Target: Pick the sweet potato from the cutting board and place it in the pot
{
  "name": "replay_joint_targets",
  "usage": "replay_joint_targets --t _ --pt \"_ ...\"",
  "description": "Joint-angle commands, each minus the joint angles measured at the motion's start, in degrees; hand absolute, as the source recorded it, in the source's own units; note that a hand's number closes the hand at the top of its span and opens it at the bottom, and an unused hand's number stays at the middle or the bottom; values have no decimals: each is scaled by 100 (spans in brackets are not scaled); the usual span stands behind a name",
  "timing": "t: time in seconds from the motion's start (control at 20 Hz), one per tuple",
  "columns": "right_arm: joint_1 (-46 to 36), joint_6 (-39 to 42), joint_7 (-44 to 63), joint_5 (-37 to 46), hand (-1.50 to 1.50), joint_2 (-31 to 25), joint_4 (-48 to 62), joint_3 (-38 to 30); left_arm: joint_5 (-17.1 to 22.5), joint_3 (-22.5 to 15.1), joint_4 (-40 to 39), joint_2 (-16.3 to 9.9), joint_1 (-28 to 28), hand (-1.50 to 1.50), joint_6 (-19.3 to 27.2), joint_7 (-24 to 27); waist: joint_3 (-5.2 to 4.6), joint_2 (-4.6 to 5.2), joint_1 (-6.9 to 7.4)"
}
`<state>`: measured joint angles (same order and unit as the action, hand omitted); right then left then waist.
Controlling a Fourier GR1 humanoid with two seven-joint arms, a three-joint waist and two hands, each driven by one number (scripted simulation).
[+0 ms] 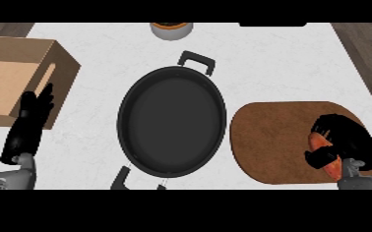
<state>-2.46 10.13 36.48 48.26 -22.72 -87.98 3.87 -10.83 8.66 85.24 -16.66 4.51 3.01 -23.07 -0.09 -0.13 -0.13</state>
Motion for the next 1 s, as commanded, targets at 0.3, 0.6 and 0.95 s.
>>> replay_joint_targets --t 0.3,0.6,0.95 --pt "2764 -542 -458 1169 150 -427 -3119 1265 -75 95 -96 60 -82 0 118 114 1 -38 -204" --pt "3214 -1304 -455 1522 150 -302 -4751 1128 74 255 -179 -83 -21 0 -55 54 4 -43 -226" --pt "2263 -1479 -379 1629 150 -29 -6249 1483 -3 180 -125 -42 -107 0 -34 143 -7 -53 -93"
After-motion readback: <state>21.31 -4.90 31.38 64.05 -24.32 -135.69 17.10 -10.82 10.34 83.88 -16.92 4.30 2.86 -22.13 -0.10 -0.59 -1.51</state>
